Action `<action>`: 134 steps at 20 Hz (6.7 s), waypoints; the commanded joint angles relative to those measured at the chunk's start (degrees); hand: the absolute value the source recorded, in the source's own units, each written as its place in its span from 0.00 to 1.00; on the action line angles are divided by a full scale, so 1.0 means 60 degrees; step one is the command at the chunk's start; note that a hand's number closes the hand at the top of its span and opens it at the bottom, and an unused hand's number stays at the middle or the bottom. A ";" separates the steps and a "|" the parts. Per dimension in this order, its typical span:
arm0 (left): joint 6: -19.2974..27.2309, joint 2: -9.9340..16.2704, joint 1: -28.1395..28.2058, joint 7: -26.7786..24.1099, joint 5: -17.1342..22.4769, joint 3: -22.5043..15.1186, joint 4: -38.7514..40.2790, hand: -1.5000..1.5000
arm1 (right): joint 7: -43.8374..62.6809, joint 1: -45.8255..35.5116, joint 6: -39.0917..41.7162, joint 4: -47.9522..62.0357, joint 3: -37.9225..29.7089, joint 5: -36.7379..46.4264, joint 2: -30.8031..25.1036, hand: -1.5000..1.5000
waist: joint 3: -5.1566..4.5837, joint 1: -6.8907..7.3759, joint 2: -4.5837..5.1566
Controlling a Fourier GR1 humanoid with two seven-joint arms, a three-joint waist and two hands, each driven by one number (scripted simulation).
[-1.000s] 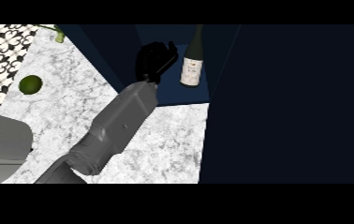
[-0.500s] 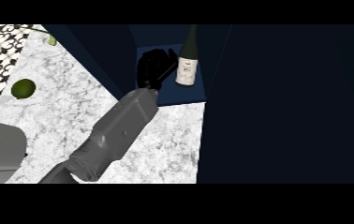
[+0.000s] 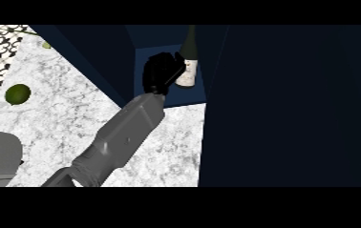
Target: Pick up the wine, place it into the cabinet and close the cabinet
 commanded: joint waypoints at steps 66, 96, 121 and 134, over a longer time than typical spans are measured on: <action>0.2181 0.0232 0.2223 -0.2628 -0.0339 -0.3099 -0.4447 0.00 | -0.0053 0.0809 -0.0249 -0.0346 -0.0133 0.0255 -0.0060 0.00 | 0.0023 0.1272 -0.0319; 0.0091 0.7210 0.7809 -0.0585 -0.2822 -0.2522 -1.3894 1.00 | 0.1491 0.1776 0.1351 -0.2010 0.1518 -0.1218 -0.0996 1.00 | 0.0016 0.1376 -0.0363; -0.4232 1.0746 1.2146 -0.2092 -0.0735 0.1587 -1.3405 0.00 | 0.2167 -0.2669 -0.4232 0.0727 0.8666 0.2154 0.0152 1.00 | -0.0033 0.1689 -0.0416; -0.6475 1.1275 1.3128 -0.2480 -0.0674 0.2537 -1.2162 0.00 | 0.2247 -0.5628 -0.6500 0.2086 0.6550 0.1826 0.0104 1.00 | -0.0043 0.1917 -0.0315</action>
